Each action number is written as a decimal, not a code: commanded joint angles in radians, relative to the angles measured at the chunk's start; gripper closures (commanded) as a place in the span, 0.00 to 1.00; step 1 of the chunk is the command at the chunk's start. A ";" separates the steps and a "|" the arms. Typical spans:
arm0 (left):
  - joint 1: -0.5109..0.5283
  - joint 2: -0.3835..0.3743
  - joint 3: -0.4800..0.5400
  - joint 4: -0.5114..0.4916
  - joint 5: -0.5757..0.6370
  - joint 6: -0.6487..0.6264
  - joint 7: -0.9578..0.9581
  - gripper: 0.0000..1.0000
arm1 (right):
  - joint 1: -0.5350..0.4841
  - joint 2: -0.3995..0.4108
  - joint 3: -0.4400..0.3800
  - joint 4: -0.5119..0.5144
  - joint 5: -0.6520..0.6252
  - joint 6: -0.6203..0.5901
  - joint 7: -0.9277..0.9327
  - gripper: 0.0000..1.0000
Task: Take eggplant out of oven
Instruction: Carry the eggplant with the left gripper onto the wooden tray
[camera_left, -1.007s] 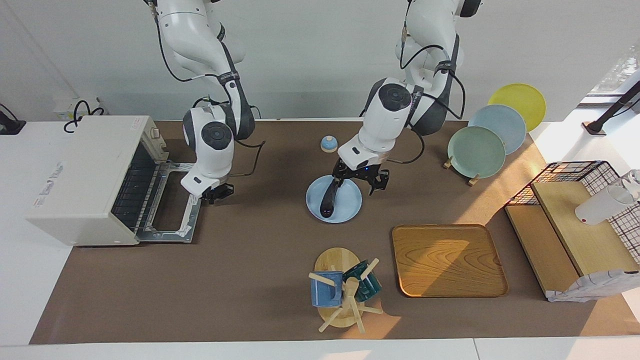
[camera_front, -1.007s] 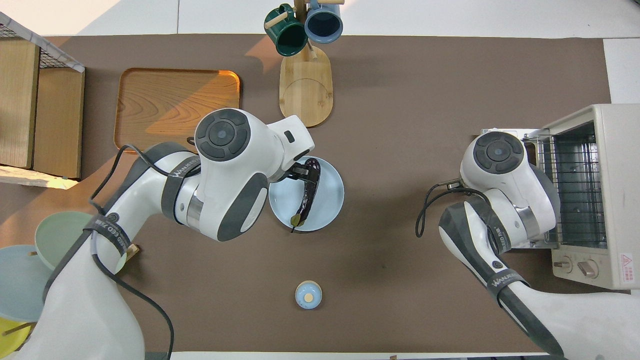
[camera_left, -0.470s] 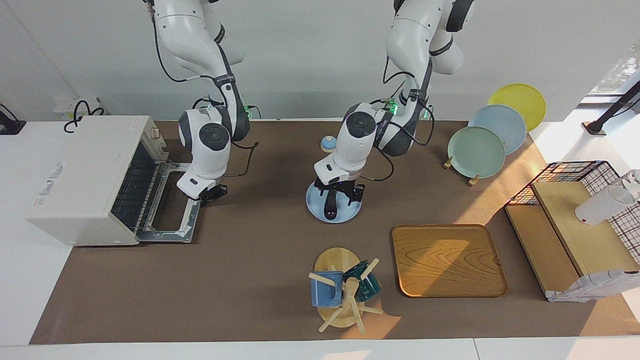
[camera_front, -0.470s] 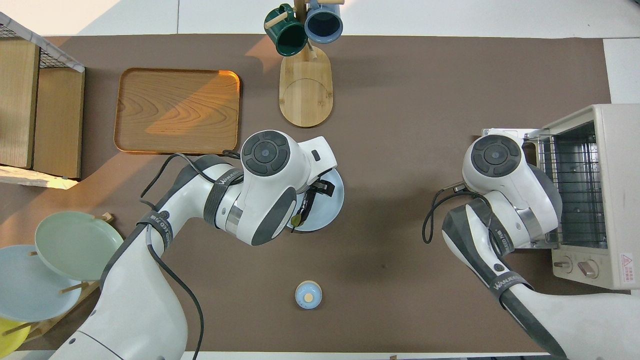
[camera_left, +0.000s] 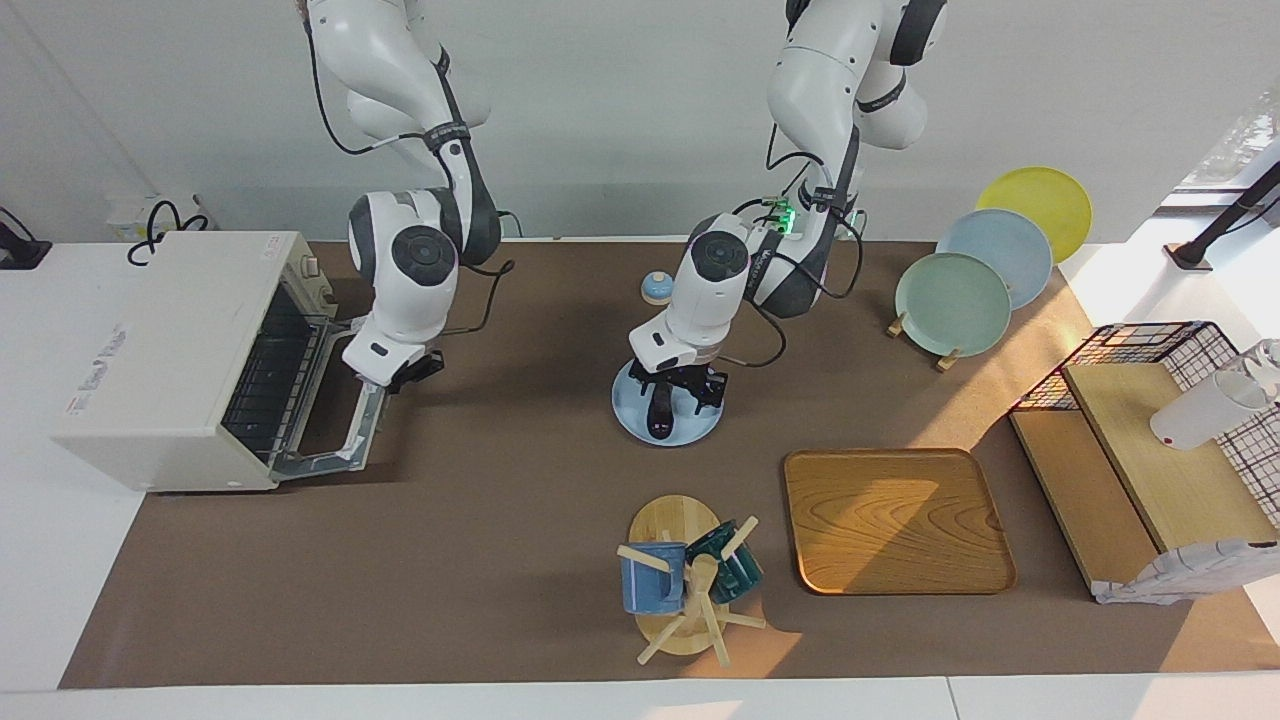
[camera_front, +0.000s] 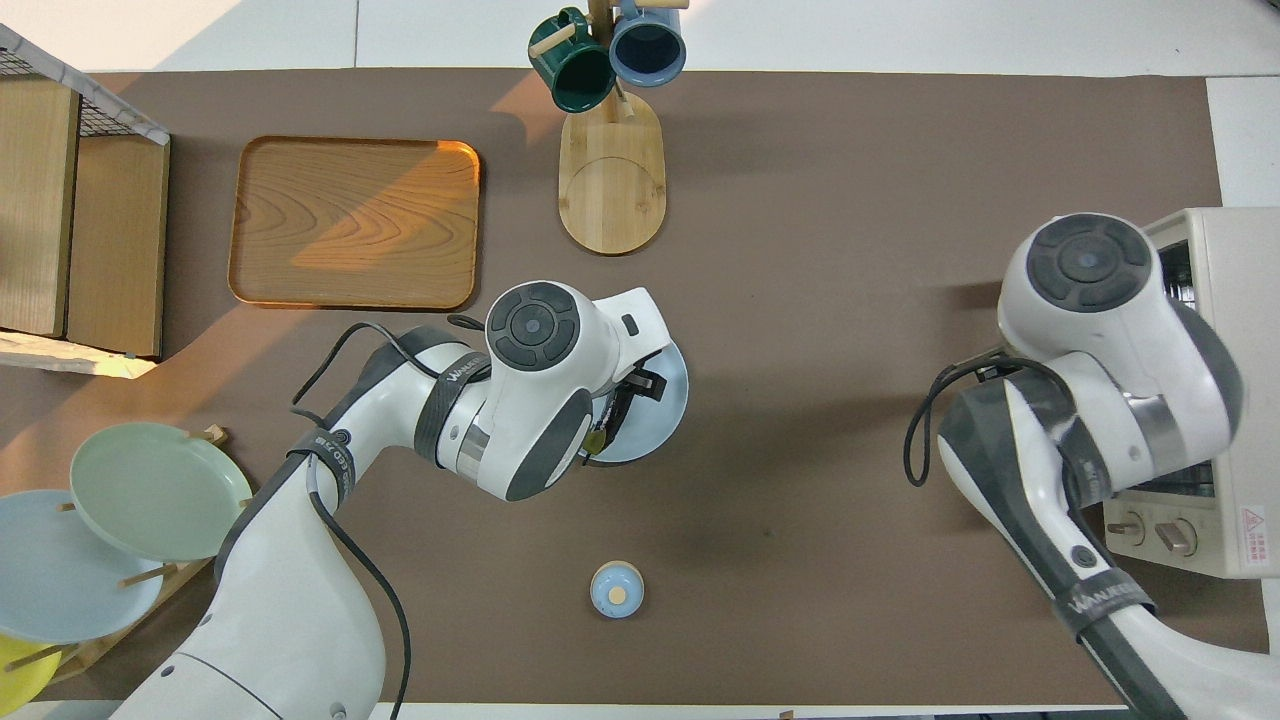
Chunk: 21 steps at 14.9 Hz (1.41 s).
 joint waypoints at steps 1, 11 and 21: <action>-0.019 -0.010 0.015 -0.018 -0.013 0.022 0.009 0.31 | -0.121 -0.036 -0.012 -0.011 -0.029 0.004 -0.134 1.00; 0.041 -0.044 0.024 0.092 -0.065 -0.163 0.003 1.00 | -0.153 -0.090 -0.014 0.088 0.165 -0.137 -0.175 1.00; 0.423 0.133 0.024 0.451 -0.022 -0.376 0.048 1.00 | -0.148 -0.080 -0.011 0.326 0.416 -0.349 -0.160 0.00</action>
